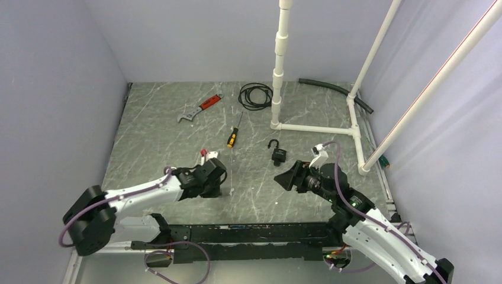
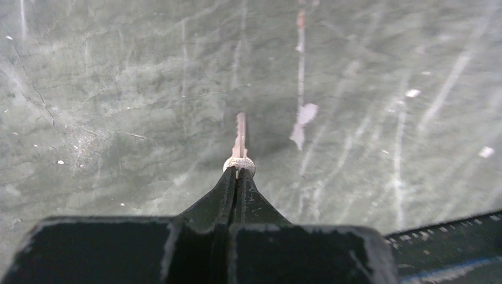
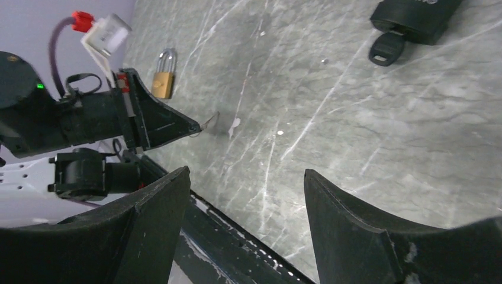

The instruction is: Unlock with the key

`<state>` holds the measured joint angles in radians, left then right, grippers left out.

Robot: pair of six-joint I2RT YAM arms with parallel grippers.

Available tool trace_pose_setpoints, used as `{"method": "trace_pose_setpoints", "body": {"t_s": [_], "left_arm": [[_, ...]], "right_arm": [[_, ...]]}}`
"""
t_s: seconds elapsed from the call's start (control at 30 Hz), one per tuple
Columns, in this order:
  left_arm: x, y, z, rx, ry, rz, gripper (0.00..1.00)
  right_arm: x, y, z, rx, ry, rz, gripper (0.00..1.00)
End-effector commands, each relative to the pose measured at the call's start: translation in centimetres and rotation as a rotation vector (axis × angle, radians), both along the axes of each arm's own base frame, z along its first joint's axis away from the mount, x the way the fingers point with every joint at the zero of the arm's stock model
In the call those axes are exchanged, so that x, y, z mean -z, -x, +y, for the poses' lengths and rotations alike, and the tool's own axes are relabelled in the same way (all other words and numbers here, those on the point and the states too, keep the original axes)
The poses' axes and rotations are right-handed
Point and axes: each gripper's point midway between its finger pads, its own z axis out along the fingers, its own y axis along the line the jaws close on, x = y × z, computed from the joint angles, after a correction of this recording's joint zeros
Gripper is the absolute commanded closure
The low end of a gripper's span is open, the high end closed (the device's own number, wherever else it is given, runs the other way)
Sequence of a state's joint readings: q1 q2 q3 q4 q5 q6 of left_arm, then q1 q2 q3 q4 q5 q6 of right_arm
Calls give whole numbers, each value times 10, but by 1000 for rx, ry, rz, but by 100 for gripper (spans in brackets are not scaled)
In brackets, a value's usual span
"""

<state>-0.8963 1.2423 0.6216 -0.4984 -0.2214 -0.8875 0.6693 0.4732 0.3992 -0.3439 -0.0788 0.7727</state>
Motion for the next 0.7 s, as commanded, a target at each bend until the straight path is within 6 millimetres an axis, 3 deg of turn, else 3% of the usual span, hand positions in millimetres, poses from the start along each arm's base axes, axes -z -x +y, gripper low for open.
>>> {"method": "trace_pose_setpoints", "body": {"t_s": [0.0, 0.1, 0.33, 0.47, 0.5, 0.67], "left_arm": [[-38, -4, -17, 78, 134, -99, 100], [-56, -3, -22, 109, 191, -139, 100], [-74, -1, -30, 135, 280, -189, 100], [-84, -3, -34, 140, 299, -201, 100], [-90, -4, -36, 135, 300, -201, 100], [-105, -7, -37, 125, 310, -218, 100]], "right_arm": [[-10, 2, 28, -85, -150, 4, 28], [-11, 2, 43, -118, -220, 34, 30], [-22, 1, 77, -169, -292, 62, 31], [-31, 9, 107, -240, -252, 10, 32], [-32, 19, 126, -332, -177, -105, 32], [-12, 23, 147, -383, -115, -63, 35]]}}
